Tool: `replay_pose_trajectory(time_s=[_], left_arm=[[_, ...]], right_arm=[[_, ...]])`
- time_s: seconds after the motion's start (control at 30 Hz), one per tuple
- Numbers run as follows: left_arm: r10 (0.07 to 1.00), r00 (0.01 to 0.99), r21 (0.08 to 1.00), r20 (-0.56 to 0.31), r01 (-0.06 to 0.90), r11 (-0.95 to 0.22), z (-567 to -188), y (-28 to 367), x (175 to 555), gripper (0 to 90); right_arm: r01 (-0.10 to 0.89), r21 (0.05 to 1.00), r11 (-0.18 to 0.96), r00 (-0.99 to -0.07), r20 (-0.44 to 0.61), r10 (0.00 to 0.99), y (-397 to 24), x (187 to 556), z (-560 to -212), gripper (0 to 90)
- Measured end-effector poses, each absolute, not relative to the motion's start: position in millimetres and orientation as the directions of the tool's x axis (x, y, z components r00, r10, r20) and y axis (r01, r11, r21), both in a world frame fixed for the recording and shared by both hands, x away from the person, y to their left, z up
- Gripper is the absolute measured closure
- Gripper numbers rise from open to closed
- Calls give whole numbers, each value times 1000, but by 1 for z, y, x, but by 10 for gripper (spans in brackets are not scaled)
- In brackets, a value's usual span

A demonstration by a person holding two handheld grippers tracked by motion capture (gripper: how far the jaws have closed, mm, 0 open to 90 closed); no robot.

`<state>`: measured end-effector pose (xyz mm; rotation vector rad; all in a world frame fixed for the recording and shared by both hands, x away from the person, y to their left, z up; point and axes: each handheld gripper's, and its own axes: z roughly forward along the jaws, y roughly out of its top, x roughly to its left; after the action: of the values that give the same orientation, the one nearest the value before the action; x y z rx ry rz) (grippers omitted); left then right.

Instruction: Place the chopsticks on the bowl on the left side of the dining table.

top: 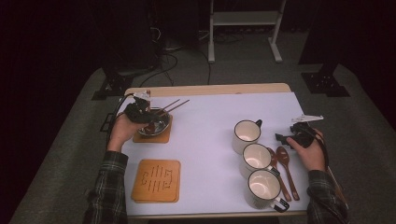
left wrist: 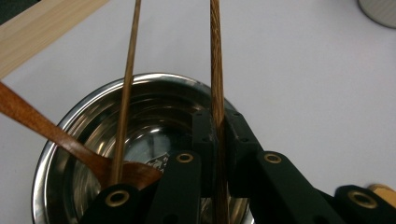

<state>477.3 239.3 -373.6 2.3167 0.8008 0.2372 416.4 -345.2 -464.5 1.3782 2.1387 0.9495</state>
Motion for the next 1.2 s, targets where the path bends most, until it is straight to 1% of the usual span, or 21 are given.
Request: replay_pose_trajectory(time_s=[0.4, 1.0, 1.2], left_arm=[[639, 769, 607, -25, 519, -602, -392, 248, 484, 840], [659, 751, 623, -27, 529, -577, -401, 256, 488, 840], [663, 748, 616, -23, 533, -580, -403, 256, 489, 840]], right_arm=[[620, 736, 274, -419, 15, 908, -345, 416, -465, 195], [620, 736, 274, -419, 15, 908, -345, 417, -465, 194], [619, 736, 273, -419, 15, 908, -345, 416, -465, 195]])
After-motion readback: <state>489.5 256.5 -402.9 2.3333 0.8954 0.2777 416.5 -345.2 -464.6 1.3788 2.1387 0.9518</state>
